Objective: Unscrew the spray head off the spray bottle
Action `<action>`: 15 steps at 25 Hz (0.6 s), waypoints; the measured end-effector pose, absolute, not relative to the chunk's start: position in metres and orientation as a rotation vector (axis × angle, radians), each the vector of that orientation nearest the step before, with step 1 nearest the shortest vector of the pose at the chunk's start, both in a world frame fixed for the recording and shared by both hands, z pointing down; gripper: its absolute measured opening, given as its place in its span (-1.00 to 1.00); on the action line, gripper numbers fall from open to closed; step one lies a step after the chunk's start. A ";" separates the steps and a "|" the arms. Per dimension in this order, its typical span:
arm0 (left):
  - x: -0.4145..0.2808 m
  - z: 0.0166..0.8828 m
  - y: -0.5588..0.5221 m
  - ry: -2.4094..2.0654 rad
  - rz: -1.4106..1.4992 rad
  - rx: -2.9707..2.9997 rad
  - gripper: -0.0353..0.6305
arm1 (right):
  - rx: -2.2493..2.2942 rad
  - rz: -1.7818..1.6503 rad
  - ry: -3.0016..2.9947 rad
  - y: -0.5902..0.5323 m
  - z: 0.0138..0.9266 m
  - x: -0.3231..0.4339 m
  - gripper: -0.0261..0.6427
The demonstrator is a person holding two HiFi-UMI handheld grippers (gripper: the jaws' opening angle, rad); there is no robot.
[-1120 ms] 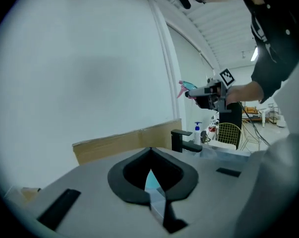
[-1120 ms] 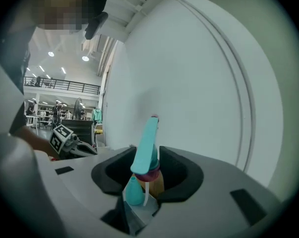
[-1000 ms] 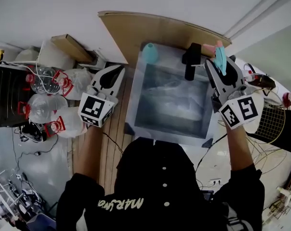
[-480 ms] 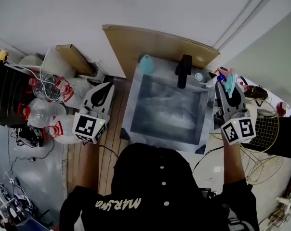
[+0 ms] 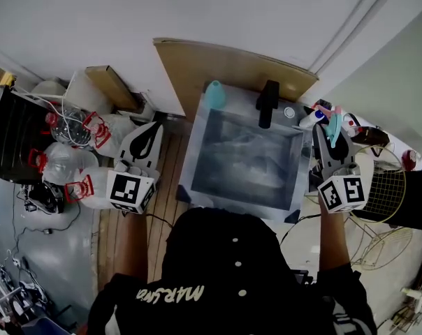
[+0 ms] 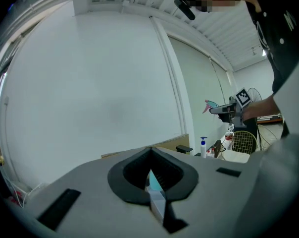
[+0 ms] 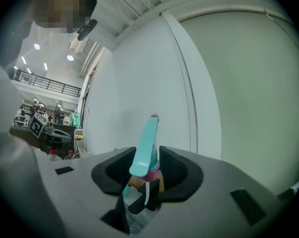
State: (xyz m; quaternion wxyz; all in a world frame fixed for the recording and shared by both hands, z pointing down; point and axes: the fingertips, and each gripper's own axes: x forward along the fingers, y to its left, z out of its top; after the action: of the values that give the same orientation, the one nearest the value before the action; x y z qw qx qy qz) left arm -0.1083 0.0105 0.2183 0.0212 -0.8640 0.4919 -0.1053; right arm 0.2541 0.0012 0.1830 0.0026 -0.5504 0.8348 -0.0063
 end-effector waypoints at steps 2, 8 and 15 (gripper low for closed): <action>-0.106 0.217 0.010 1.519 -0.323 -2.679 -0.82 | -1.728 -0.011 2.624 0.001 0.184 0.251 -0.44; -0.097 0.216 0.010 1.486 -0.356 -2.658 -0.82 | -1.734 -0.002 2.631 0.003 0.185 0.243 -0.44; -0.092 0.215 0.009 1.479 -0.356 -2.651 -0.82 | -1.722 0.033 2.646 0.003 0.185 0.242 -0.44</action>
State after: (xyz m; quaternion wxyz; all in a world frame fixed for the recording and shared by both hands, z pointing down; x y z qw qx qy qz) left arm -0.0923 0.0094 0.2150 0.0425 -0.8666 0.4834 -0.1165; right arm 0.2417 0.0029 0.1848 -0.0077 -0.5455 0.8380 0.0105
